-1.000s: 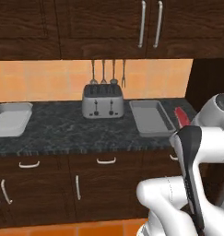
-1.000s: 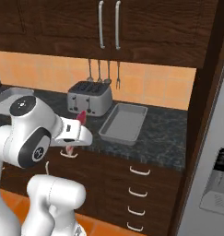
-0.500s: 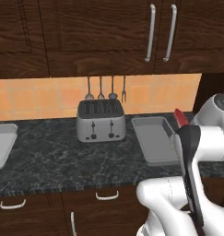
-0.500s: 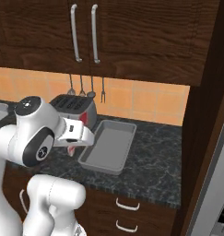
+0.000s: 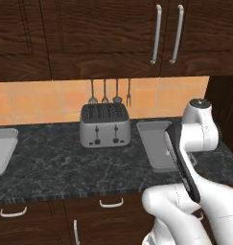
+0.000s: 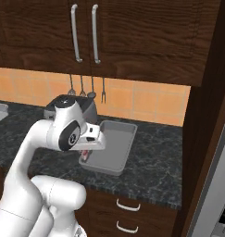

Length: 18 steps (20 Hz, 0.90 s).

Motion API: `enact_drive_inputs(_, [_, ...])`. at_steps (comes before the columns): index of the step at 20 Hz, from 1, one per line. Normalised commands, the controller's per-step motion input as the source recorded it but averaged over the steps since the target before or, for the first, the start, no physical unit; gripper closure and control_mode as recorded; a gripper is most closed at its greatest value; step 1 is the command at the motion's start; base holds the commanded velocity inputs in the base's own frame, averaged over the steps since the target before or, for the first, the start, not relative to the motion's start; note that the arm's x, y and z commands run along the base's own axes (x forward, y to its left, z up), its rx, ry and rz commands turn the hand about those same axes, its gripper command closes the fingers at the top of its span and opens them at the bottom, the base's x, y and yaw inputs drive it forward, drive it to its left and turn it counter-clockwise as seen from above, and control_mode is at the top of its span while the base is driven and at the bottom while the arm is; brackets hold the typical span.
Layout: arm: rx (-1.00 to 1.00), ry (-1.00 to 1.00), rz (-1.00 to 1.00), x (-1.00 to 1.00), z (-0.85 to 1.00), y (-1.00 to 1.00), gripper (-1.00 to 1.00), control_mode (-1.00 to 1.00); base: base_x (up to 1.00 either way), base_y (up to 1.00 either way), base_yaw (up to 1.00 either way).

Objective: Place one sweet potato and one steak in each tupperware on the nearby counter, to pack two identical lunches.

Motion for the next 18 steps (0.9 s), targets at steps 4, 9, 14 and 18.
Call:
enact_drive_inputs(4, [0.02,0.18,0.05,0.82,-0.49,-0.33,1.0,-1.0,0.0,0.0,0.0])
enact_drive_inputs(9, [0.0,0.11,0.05,0.68,-0.7,-0.21,1.0,-1.0,0.0,0.0,0.0])
enact_drive_inputs(14, [0.0,0.02,0.02,0.74,-0.67,-0.04,1.0,-1.0,0.0,0.0,0.0])
enact_drive_inputs(18, [0.02,0.0,0.01,0.71,-0.47,-0.03,1.0,-1.0,0.0,0.0,0.0])
